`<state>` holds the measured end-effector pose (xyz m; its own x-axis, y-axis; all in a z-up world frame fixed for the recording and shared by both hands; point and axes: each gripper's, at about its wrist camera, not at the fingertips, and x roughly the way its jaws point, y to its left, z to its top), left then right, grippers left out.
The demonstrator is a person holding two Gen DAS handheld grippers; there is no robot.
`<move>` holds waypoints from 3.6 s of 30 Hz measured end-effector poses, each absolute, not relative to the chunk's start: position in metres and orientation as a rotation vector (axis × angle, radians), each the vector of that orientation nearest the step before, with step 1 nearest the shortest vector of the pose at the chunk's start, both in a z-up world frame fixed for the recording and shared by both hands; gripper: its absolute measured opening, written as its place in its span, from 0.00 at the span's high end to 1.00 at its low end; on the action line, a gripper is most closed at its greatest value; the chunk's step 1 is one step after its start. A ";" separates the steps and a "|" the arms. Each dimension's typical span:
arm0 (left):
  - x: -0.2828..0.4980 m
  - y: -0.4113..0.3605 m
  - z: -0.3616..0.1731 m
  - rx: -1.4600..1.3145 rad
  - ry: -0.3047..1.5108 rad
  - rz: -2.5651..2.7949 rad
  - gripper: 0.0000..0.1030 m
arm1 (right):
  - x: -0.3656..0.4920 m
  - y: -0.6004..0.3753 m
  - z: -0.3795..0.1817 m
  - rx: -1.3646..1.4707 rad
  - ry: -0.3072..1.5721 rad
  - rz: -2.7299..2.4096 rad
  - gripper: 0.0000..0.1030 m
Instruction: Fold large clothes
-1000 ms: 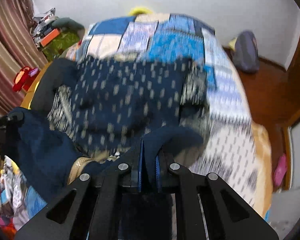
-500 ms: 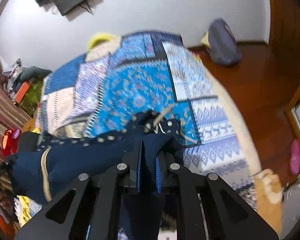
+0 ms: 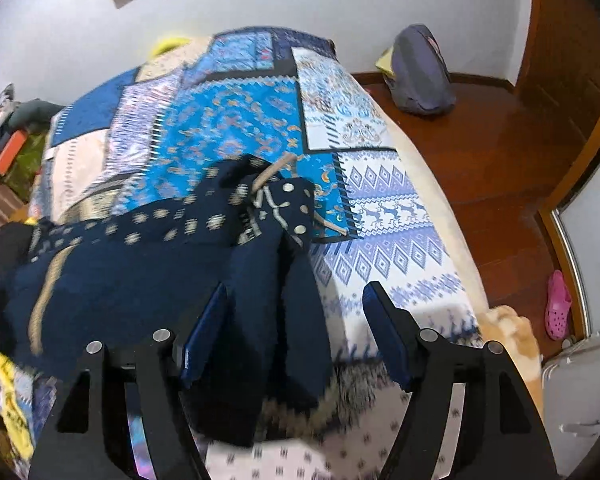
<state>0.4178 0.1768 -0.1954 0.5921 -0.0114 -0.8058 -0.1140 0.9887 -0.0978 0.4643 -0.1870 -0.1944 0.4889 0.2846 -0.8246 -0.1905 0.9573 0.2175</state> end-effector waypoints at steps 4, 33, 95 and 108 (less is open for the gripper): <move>0.396 0.162 -0.175 -0.107 0.885 0.040 0.48 | 0.433 -0.176 -0.170 0.070 0.944 0.351 0.35; 0.401 0.094 -0.220 0.072 0.970 -0.027 0.35 | 0.413 -0.053 -0.203 -0.213 0.920 0.471 0.35; 0.341 0.144 -0.214 -0.285 0.852 -0.044 0.23 | 0.393 -0.076 -0.197 -0.057 0.958 0.498 0.25; 0.347 0.171 -0.271 -0.750 0.921 -0.166 0.22 | 0.386 -0.071 -0.193 -0.019 0.935 0.517 0.25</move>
